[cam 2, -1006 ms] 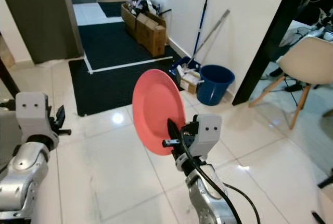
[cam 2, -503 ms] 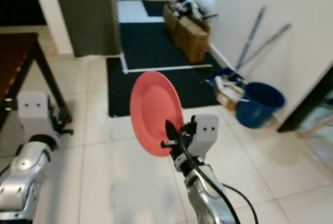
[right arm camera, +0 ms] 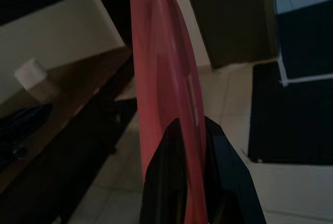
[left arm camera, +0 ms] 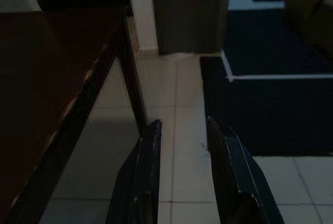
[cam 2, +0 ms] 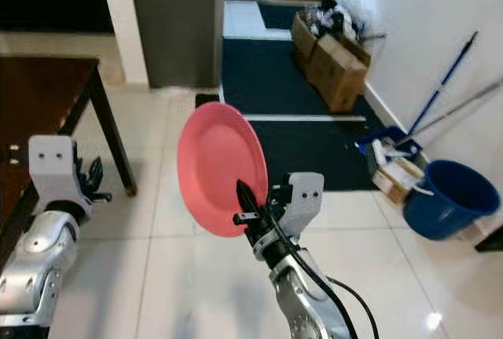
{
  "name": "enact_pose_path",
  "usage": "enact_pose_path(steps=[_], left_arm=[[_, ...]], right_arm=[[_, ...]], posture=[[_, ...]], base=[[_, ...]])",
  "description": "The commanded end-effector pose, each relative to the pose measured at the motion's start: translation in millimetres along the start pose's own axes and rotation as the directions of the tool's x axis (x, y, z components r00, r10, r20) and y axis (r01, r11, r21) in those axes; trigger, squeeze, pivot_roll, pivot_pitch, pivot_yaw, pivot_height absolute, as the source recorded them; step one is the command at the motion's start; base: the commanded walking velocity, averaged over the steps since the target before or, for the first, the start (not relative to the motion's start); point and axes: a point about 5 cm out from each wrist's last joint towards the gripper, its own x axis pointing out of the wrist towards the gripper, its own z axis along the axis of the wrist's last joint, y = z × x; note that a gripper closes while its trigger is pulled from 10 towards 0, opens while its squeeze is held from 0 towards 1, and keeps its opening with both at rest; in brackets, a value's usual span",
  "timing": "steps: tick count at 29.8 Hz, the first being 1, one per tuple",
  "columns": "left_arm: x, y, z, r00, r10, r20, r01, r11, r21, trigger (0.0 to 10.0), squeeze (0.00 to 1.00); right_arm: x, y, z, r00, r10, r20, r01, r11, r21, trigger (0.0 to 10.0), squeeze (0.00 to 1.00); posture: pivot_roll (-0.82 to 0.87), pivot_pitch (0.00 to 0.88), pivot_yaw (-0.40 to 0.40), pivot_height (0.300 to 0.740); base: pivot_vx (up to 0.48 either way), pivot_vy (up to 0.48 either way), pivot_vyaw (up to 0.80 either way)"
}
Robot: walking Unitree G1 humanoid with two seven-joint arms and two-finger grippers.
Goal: Setting the table
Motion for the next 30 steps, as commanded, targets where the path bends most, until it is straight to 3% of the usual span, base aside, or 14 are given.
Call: enact_pose_path(steps=[1, 20, 30], left_arm=[[-1.3, -1.1, -6, 1.000, -0.008, -0.019, 0.008, 1.000, 0.005, 10.0, 0.00], [-1.0, -6.5, -5, 0.999, -0.035, -0.003, 0.035, 0.999, 0.015, 10.0, 0.00], [-1.7, -12.8, -4, 0.998, -0.055, 0.001, 0.055, 0.998, 0.022, 10.0, 0.00]], right_arm=[[-2.3, 0.2, 2, 1.000, 0.002, 0.010, -0.002, 1.000, 0.001, 10.0, 0.00], [-2.5, -2.1, 4, 1.000, -0.007, 0.019, 0.007, 1.000, -0.003, 10.0, 0.00], [-3.1, -3.4, 4, 1.000, -0.012, 0.017, 0.012, 1.000, -0.009, 10.0, 0.00]], posture=[[0.04, 0.114, 0.062, 0.740], [0.04, 0.108, 0.071, 0.740], [0.04, 0.109, 0.070, 0.740]], base=[[0.480, 0.000, 0.00], [0.465, 0.000, 0.00], [0.210, 0.000, 0.00]])
